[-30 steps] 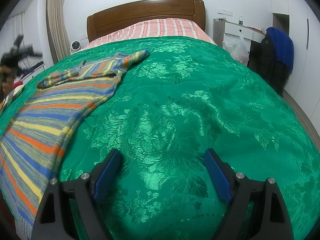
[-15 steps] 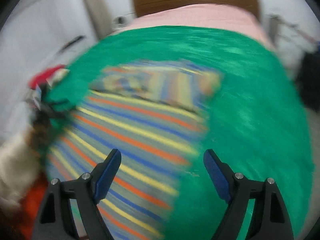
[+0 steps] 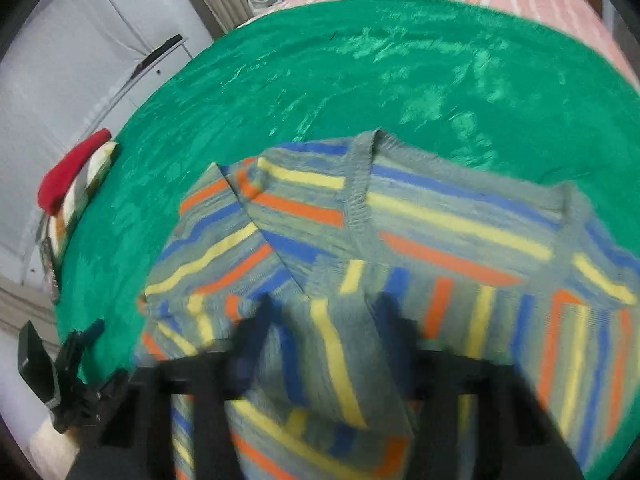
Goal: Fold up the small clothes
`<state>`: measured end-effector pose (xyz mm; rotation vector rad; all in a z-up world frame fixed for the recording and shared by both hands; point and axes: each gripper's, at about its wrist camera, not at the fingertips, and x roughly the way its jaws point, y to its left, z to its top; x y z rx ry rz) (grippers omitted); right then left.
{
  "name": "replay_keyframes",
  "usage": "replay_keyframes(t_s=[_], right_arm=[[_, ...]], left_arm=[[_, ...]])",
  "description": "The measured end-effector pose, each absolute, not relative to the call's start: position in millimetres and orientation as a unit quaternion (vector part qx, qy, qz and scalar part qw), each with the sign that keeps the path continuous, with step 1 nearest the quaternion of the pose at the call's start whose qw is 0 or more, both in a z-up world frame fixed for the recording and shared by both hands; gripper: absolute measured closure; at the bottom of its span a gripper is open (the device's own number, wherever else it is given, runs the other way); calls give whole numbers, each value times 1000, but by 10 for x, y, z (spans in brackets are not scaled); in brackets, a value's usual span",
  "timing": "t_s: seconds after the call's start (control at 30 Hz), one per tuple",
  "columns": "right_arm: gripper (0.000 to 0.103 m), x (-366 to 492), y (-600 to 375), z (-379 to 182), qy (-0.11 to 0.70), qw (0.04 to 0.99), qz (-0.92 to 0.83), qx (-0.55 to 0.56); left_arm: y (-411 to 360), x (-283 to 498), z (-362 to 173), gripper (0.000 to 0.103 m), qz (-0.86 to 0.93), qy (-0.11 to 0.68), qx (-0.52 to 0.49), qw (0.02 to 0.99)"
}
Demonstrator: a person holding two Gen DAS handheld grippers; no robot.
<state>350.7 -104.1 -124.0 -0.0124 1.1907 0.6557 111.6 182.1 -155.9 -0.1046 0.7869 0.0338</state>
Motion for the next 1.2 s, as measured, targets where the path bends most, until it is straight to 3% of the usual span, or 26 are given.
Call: replay_keyframes(t_s=[0.03, 0.2, 0.3, 0.37, 0.4, 0.47, 0.57, 0.8, 1.03, 1.1, 1.2], right_arm=[[99, 3501, -1033, -1217, 545, 783, 298, -18], [99, 2848, -1105, -722, 441, 799, 398, -93], [99, 2218, -1178, -676, 426, 758, 465, -169], [89, 1949, -1236, -861, 459, 729, 464, -207], [65, 1881, -1267, -938, 475, 720, 458, -212], [41, 1814, -1436, -1030, 492, 726, 445, -182], [41, 1968, -1787, -960, 493, 760, 418, -68], [49, 2413, -2319, -1324, 588, 727, 271, 228], [53, 2360, -2072, -1442, 585, 753, 234, 188], [96, 2348, -1916, -1425, 596, 747, 258, 142], [97, 2339, -1744, -1257, 590, 757, 272, 63]], left_arm=[[1833, 1106, -1560, 2, 17, 383, -51, 922], [1806, 1099, -1561, 1, 18, 383, -49, 922], [1795, 1106, -1564, 1, 20, 384, -46, 922], [1790, 1110, -1563, 1, 21, 384, -45, 922], [1787, 1110, -1561, 1, 21, 384, -45, 922], [1784, 1108, -1562, 1, 22, 384, -44, 922], [1784, 1104, -1562, 1, 22, 384, -44, 922], [1781, 1104, -1563, 1, 22, 384, -44, 922], [1776, 1105, -1564, 1, 22, 384, -44, 922], [1773, 1107, -1566, 1, 22, 384, -44, 922], [1770, 1106, -1565, 1, 22, 384, -44, 922]])
